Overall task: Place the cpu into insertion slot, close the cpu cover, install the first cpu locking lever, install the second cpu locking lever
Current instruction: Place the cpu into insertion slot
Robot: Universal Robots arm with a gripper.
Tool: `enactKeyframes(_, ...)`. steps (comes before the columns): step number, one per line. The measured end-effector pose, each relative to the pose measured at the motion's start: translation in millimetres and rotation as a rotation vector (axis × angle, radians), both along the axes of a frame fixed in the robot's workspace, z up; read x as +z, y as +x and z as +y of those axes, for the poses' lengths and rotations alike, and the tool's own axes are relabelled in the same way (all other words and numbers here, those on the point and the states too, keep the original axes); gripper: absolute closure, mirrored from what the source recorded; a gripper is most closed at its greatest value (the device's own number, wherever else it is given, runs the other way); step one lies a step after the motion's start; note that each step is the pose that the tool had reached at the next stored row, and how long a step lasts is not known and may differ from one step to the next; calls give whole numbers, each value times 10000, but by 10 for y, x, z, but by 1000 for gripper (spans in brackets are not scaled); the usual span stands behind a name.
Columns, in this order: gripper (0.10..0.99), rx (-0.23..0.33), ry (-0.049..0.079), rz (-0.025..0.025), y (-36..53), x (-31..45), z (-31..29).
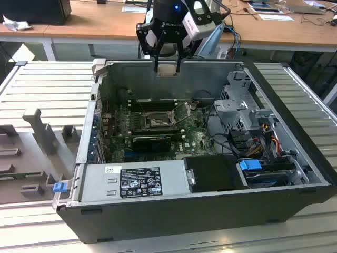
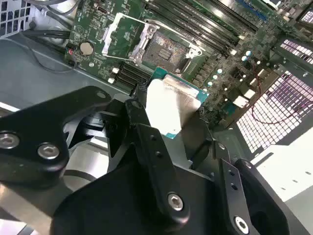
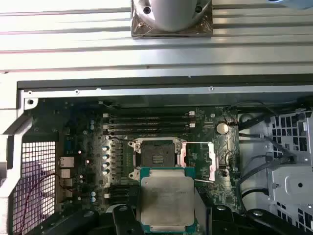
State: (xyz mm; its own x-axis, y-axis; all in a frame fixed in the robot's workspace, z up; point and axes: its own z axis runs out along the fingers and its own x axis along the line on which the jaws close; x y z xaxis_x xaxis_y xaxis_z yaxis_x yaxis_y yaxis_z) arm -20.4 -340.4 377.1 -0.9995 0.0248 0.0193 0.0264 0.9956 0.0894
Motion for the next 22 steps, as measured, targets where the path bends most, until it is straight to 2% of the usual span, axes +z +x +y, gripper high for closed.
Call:
enactKeyframes(1, 557, -65, -1, 0, -3, 0, 0)
enactKeyframes(3, 557, -641, -1, 1, -3, -1, 0)
enactKeyframes(13, 557, -802, -3, 1, -4, -21, 0)
enactKeyframes(22, 557, -1487, -1, 0, -4, -24, 0)
